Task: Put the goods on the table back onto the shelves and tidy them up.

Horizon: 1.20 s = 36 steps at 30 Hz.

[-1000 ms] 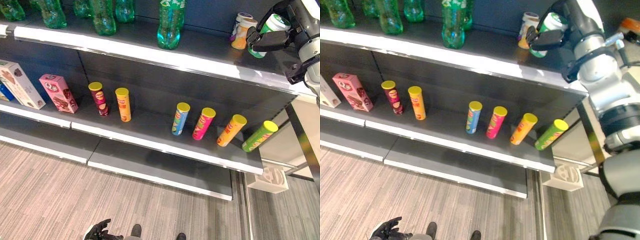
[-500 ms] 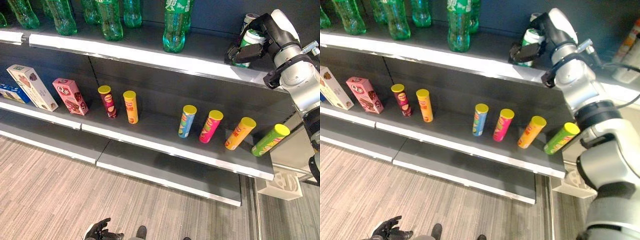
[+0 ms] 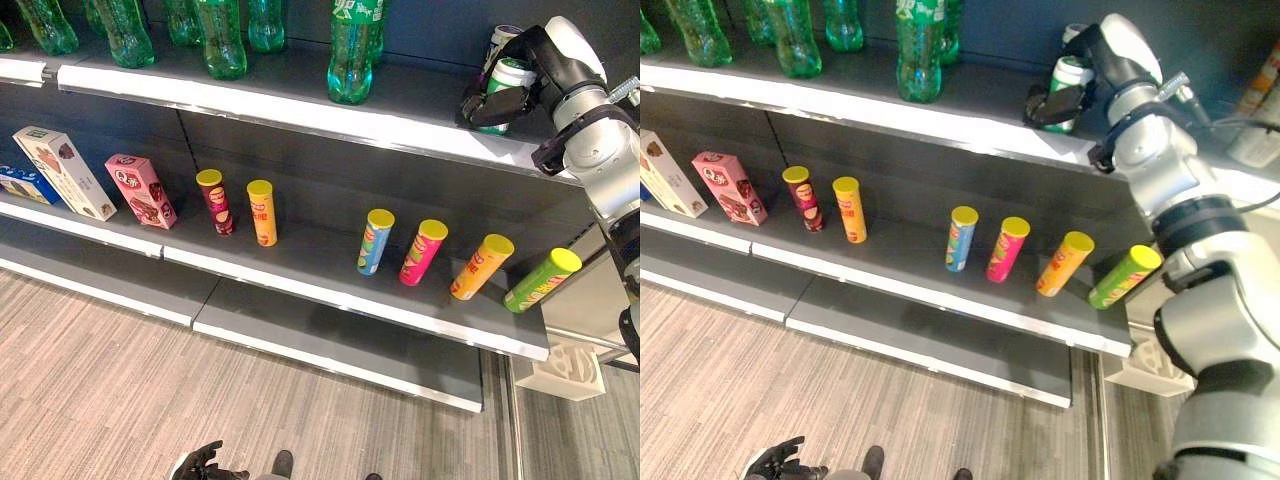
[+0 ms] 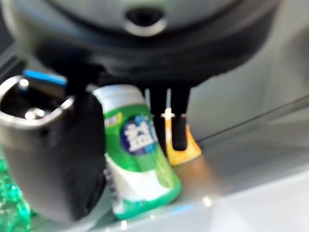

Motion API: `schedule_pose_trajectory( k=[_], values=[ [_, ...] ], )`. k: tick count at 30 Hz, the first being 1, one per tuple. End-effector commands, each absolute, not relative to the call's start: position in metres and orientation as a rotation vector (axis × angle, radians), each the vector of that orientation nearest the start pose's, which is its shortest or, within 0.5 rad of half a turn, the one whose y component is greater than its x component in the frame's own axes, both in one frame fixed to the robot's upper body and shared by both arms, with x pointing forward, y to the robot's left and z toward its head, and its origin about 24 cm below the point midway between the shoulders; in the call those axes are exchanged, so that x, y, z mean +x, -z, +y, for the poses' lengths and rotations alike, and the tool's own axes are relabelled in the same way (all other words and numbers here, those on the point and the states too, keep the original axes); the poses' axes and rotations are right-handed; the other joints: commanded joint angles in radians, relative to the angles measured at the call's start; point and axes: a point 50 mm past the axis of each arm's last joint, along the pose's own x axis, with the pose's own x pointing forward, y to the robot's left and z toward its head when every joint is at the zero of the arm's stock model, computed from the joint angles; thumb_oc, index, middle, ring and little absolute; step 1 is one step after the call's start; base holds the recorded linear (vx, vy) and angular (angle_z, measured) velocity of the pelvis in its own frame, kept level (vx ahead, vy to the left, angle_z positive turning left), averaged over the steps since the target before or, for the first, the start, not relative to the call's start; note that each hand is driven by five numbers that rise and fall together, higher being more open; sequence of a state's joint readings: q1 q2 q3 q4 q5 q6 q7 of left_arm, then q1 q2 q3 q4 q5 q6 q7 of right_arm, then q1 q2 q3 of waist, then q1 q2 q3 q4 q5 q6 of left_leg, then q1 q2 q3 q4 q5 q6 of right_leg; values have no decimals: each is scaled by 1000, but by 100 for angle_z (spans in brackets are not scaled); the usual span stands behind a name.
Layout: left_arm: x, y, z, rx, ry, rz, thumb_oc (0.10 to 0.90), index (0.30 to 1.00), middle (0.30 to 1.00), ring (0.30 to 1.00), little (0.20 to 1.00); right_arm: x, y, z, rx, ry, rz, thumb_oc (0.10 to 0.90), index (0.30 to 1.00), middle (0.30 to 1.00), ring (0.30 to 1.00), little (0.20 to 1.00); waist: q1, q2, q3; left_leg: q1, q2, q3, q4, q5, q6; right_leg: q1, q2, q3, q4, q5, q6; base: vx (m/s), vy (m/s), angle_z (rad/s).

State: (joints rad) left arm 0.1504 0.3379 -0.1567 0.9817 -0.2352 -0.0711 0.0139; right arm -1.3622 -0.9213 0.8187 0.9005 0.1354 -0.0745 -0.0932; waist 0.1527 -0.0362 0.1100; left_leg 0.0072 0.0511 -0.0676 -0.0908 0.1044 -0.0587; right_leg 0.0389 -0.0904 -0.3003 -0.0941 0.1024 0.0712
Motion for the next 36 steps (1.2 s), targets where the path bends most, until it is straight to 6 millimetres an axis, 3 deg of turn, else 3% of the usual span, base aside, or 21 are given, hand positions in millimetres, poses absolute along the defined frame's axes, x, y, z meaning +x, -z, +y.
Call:
schedule_pose_trajectory(
  k=[1, 13, 21, 27, 29, 36],
  values=[
    [105, 132, 278, 253, -184, 979, 800, 900, 900, 900, 900, 374, -395, -257, -1126, 376, -501, 800, 900, 900, 900, 900, 19, -66, -34, -5, -11, 42, 4, -81, -41, 92, -18, 13, 7, -117, 65, 0, 0, 0],
    [104, 132, 277, 242, -189, 982, 800, 900, 900, 900, 900, 373, -398, -250, -1112, 363, -535, 800, 900, 900, 900, 900, 11, -72, -33, 3, -11, 46, 4, -88, -39, 96, -18, 17, 7, -118, 67, 0, 0, 0],
    [100, 131, 280, 237, -210, 978, 800, 900, 900, 900, 900, 351, -417, -248, -1056, 363, -689, 800, 900, 900, 900, 900, 4, -81, -29, 2, -6, 54, 4, -93, -37, 90, -20, 17, 7, -116, 69, 0, 0, 0],
    [92, 131, 283, 228, -228, 989, 800, 900, 900, 900, 900, 324, -422, -263, -980, 376, -798, 800, 900, 900, 900, 900, -3, -96, -20, 0, -4, 57, 4, -98, -34, 82, -21, 21, 7, -114, 71, 0, 0, 0],
    [89, 131, 284, 226, -229, 994, 800, 900, 900, 900, 900, 314, -424, -276, -932, 406, -823, 800, 900, 900, 900, 900, -5, -105, -14, -3, -2, 58, 4, -99, -33, 77, -20, 22, 7, -113, 72, 0, 0, 0],
    [89, 129, 289, 226, -241, 986, 800, 900, 900, 900, 900, 297, -426, -296, -879, 468, -857, 800, 900, 900, 900, 900, -7, -125, 0, -10, -1, 64, 4, -101, -31, 65, -20, 28, 7, -108, 75, 0, 0, 0]
  ],
)
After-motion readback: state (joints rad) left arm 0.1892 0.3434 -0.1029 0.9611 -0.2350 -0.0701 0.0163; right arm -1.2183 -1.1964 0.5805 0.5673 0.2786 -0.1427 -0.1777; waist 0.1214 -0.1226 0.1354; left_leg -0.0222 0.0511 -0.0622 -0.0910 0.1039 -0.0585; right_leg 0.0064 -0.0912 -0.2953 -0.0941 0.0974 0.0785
